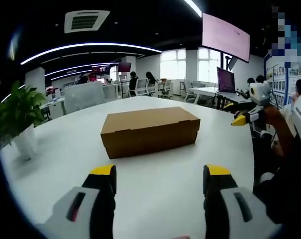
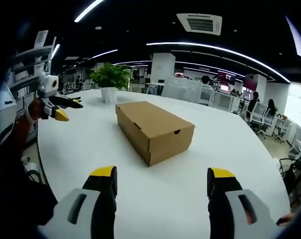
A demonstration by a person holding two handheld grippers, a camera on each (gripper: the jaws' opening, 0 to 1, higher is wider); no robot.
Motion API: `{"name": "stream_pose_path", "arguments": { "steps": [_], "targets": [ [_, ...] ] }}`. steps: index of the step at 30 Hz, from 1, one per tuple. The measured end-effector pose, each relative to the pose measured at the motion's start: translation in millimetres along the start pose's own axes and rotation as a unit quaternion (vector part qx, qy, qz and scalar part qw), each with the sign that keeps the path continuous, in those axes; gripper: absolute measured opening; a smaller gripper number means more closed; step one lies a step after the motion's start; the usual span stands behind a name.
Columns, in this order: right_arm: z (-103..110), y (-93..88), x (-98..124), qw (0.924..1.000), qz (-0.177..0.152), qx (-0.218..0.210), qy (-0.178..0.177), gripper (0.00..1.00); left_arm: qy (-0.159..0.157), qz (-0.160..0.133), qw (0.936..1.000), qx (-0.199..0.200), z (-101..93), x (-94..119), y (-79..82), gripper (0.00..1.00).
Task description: Operate the shoe box by opening the lid, removing the specified soft item, and placing it in the target area until the item is outside and the box remains undamaged.
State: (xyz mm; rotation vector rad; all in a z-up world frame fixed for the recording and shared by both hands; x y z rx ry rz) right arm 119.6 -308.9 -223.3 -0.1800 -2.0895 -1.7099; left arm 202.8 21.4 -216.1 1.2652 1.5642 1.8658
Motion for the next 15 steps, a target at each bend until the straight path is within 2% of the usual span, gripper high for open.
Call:
{"name": "stream_pose_path", "arguments": {
  "steps": [3,6,8,11,15],
  "targets": [
    [-4,-4.6,-8,0.9995,0.014,0.025,-0.011,0.74,0.000,0.001,1.0000,-0.003,3.7,-8,-2.1,0.72],
    [0,-9.1,-15,0.9993,0.018,0.032,-0.008,0.75,-0.016,-0.003,0.9999,0.007,1.5,-14,-2.3,0.72],
    [2,-11.6,-20,0.9994,0.029,0.020,0.001,0.76,-0.015,-0.002,0.9999,0.008,3.1,-17,-1.8,0.73],
    [4,-6.3,-22,0.9993,0.024,0.030,0.005,0.76,-0.011,-0.007,0.9999,0.006,7.8,-21,-3.1,0.73],
    [8,-6.9,-26,0.9994,0.022,0.024,0.012,0.77,-0.008,0.010,0.9999,0.003,9.4,-24,-12.0,0.73]
  ]
}}
Point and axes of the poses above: the point that each gripper's makers call its tool centre point, and the gripper's own axes: x roughly backward along the fingers, z roughly to its left, y roughly out of its top, the point moved 3 cm from there along x, roughly backward along the fingers, and after that the axes turned 3 degrees about -y, right-handed, at the moved point
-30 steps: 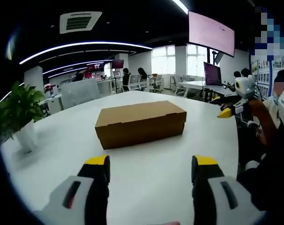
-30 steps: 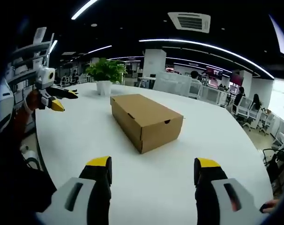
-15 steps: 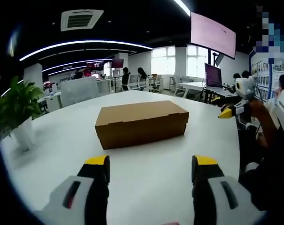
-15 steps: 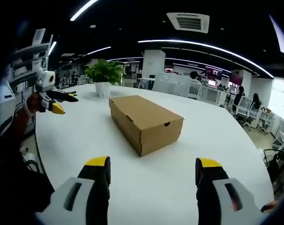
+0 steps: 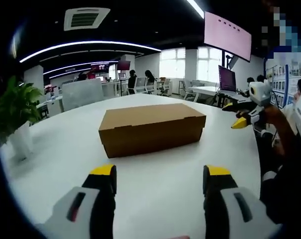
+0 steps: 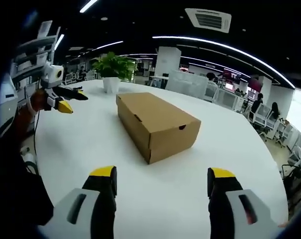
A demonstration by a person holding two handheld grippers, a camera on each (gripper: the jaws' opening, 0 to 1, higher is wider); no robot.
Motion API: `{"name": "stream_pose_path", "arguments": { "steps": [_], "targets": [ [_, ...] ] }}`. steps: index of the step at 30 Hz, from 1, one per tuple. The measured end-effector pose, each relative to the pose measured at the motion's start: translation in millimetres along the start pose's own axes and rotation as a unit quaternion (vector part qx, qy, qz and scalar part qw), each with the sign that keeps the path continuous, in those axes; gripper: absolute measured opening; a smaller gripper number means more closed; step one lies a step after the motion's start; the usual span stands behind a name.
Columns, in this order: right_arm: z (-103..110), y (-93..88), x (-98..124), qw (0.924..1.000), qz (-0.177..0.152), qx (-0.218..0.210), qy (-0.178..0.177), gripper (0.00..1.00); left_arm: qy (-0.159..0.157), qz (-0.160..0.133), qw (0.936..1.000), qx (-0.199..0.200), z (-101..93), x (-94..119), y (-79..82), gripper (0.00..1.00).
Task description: Operate the shoe box by opening the lid, removing the specified soft item, and placing it in the target area until the item is outside and the box remains undamaged.
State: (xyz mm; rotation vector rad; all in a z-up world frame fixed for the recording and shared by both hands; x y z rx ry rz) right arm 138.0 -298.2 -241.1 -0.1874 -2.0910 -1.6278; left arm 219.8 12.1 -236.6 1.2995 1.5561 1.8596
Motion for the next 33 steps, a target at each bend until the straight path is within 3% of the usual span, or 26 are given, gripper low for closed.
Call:
{"name": "stream_pose_path", "arguments": {
  "steps": [4,6,13,22,33],
  "targets": [
    [1,-2.0,0,0.9999,0.004,0.010,-0.003,0.76,-0.005,-0.009,0.9999,-0.002,-2.3,4,4.8,0.73],
    [2,2.0,0,0.9995,-0.014,0.028,-0.004,0.76,-0.006,-0.016,0.9998,0.002,-0.2,4,5.7,0.73],
    [4,3.4,6,0.9992,-0.025,0.033,-0.004,0.79,-0.001,-0.010,0.9999,0.004,0.7,6,2.2,0.73],
    [-1,-4.9,16,0.9998,-0.012,0.015,-0.005,0.79,0.005,-0.011,0.9999,-0.007,-5.9,6,9.8,0.73],
    [-14,-3.9,26,0.9994,-0.027,-0.014,-0.016,0.79,-0.006,-0.017,0.9997,-0.015,-14.9,0,17.1,0.74]
  ]
}}
Point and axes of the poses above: the point that each gripper's makers call its tool centre point, and the gripper's own axes: x roughly backward along the fingers, z roughly to its left, y roughly out of its top, the point moved 3 cm from there along x, roughly backward along the fingers, and after that the axes turned 3 degrees about -y, right-handed, at the moved point
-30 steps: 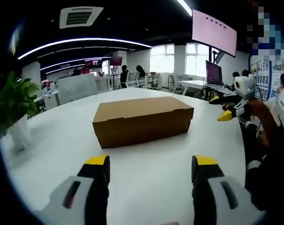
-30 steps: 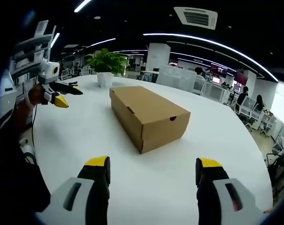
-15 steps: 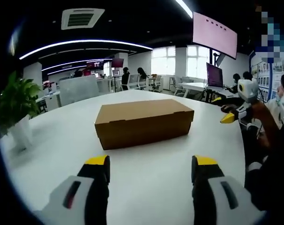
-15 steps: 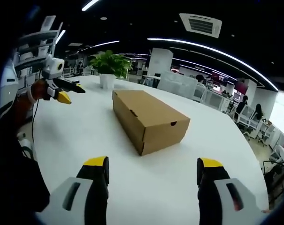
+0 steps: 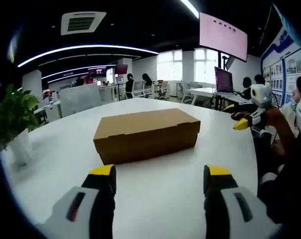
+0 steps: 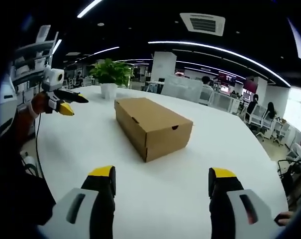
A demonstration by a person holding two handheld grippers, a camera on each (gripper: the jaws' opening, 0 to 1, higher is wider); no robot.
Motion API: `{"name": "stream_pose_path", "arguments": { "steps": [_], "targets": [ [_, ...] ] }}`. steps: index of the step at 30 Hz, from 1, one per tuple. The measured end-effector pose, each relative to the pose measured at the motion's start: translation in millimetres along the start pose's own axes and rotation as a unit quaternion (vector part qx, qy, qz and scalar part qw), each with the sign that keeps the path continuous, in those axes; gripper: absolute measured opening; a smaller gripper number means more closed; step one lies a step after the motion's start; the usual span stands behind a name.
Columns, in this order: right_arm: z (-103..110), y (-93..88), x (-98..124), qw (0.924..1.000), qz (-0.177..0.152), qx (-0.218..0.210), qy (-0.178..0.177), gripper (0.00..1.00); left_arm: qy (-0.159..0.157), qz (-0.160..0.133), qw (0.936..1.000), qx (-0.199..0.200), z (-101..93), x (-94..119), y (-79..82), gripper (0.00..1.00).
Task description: Operate the shoe box by opening the lid, removing the specified soft item, and placing it in the target area until the item is outside and the box remains undamaged.
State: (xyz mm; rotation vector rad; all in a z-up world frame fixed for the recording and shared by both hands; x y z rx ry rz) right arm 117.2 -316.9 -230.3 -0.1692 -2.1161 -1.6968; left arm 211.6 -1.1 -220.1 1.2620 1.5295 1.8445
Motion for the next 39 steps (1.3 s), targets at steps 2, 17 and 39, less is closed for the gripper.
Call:
{"name": "stream_pose_path", "arguments": {
  "steps": [2,17,39],
  "targets": [
    [-1,1.2,-2,1.0000,-0.001,0.000,0.000,0.79,-0.001,-0.003,1.0000,0.001,0.2,-1,1.1,0.74],
    [-10,5.7,-23,0.9998,0.010,0.014,0.005,0.78,-0.005,0.002,1.0000,0.001,0.9,-7,0.5,0.74],
    [-4,27.8,-43,0.9995,-0.011,0.008,0.030,0.77,0.000,-0.003,1.0000,-0.007,-0.7,-3,3.9,0.74]
  ]
}}
Point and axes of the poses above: the point that each gripper's makers call its tool centre point, and the gripper's own axes: x roughly backward along the fingers, z roughly to its left, y roughly out of its top, the point moved 3 cm from there along x, roughly backward along the fingers, and after that the axes turned 3 degrees about -y, right-handed, at the moved point
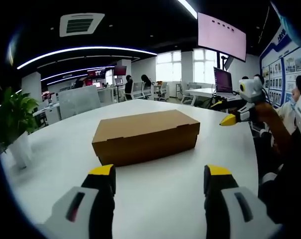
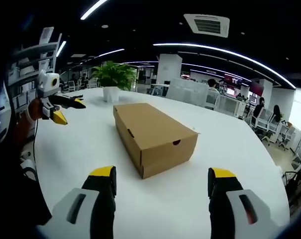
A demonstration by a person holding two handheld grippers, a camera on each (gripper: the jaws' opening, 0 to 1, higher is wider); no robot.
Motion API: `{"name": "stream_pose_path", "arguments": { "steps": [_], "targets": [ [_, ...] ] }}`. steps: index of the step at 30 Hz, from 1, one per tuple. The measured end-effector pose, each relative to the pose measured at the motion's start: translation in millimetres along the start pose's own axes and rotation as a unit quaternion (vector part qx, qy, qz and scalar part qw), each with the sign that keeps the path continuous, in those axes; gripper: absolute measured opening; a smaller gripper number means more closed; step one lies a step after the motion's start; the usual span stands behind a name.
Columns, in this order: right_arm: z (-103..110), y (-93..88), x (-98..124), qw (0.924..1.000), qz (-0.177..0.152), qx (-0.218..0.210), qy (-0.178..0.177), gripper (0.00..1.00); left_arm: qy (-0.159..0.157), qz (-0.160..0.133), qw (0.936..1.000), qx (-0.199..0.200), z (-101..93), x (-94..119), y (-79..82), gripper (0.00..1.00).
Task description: Operate the shoe box by opening the lid, removing the specified soft item, and placing it in the target area until the item is outside and the box remains undamaged.
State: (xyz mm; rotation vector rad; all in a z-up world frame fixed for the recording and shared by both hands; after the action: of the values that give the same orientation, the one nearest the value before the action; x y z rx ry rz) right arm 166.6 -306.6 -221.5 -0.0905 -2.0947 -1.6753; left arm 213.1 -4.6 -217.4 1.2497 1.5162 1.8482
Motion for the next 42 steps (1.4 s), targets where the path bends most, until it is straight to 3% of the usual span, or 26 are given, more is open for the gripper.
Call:
{"name": "stream_pose_path", "arguments": {
  "steps": [20,25,29,42],
  "targets": [
    [-5,0.1,-10,0.9998,0.009,0.005,-0.019,0.78,0.016,-0.003,0.9999,-0.003,1.8,5,0.9,0.74],
    [0,-1.3,-11,0.9999,0.013,0.010,-0.004,0.81,0.020,0.000,0.9998,-0.007,2.0,5,0.6,0.74],
    [5,-5.1,-15,0.9995,0.027,-0.012,0.015,0.83,0.024,0.004,0.9997,-0.007,3.4,4,0.1,0.75],
    [5,-11.1,-18,0.9988,0.045,-0.011,0.017,0.83,0.025,0.006,0.9997,-0.005,3.8,3,-1.6,0.75]
  ]
}}
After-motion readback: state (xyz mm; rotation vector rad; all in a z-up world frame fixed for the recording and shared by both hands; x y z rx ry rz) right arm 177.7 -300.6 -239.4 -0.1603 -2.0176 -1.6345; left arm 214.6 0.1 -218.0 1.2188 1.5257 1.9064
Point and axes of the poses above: the point that each gripper's makers call its tool centre point, and the gripper's own axes: x roughly backward along the fingers, z roughly to its left, y roughly out of its top, the point moved 3 cm from there along x, roughly backward along the fingers, and after that the axes turned 3 degrees about -y, right-handed, at the moved point
